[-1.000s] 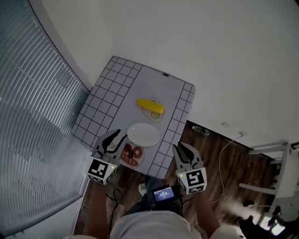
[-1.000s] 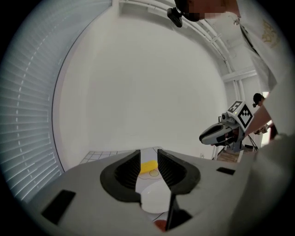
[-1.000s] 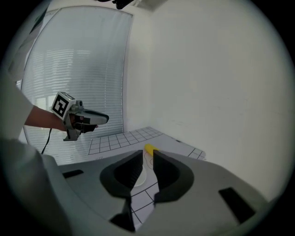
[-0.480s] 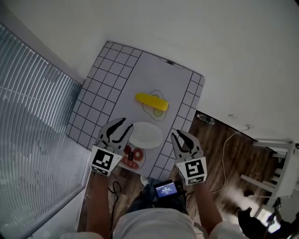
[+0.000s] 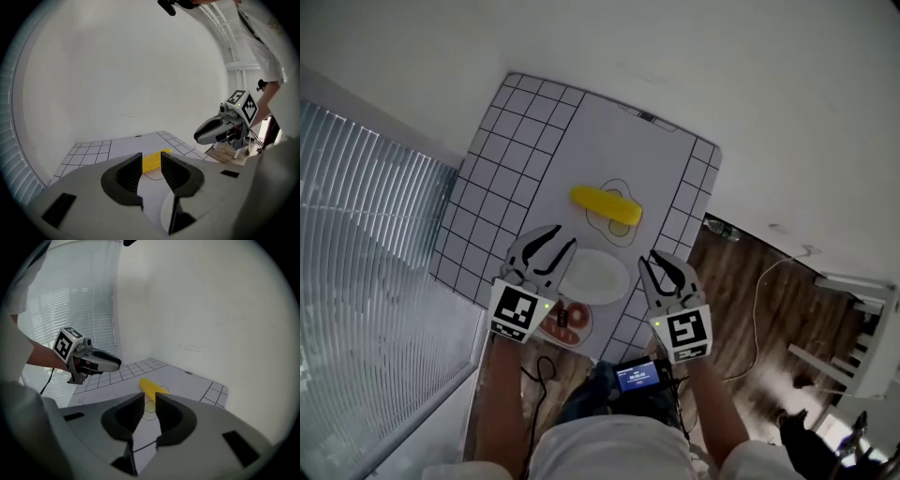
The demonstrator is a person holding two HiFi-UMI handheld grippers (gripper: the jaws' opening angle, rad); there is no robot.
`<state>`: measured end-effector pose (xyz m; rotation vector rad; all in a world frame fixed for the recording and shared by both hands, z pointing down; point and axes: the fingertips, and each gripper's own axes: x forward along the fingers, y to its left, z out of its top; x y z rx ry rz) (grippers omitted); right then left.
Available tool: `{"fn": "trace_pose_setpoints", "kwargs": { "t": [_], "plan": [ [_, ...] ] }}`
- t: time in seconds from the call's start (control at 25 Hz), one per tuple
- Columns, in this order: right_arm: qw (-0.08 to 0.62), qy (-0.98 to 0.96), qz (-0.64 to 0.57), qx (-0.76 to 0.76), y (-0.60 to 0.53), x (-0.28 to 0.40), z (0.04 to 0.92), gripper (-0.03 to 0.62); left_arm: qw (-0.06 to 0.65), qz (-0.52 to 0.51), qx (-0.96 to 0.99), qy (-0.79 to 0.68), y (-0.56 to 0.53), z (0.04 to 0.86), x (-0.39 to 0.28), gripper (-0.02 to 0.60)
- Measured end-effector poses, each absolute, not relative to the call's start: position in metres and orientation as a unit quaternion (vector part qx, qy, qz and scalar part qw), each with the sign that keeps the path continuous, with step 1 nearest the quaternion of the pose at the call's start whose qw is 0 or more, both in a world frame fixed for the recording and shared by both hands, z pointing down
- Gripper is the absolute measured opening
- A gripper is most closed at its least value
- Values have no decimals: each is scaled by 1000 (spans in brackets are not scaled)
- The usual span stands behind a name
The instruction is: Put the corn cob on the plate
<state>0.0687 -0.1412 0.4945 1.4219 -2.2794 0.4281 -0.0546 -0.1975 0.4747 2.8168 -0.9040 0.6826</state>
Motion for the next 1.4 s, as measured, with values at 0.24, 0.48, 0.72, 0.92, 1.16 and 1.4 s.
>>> {"fn": "trace_pose_setpoints", "kwargs": {
  "t": [0.24, 0.48, 0.72, 0.92, 1.16, 1.4],
  "plan": [
    [216, -821, 154, 506, -160, 73, 504, 78, 38, 239, 929, -281, -218, 487, -47, 126],
    [232, -825, 153, 492, -175, 78, 519, 89, 24, 265, 929, -258, -229, 508, -38, 132],
    [237, -832, 157, 476, -183, 77, 531, 103, 24, 278, 932, -232, -232, 521, -30, 164],
    [247, -845, 160, 446, -187, 69, 542, 154, 16, 287, 935, -208, -236, 531, -24, 174],
    [252, -852, 165, 429, -199, 66, 554, 195, 2, 320, 931, -174, -244, 551, -18, 190],
    [271, -865, 156, 393, -204, 57, 566, 261, -23, 338, 930, -140, -250, 557, -15, 199]
  ]
}}
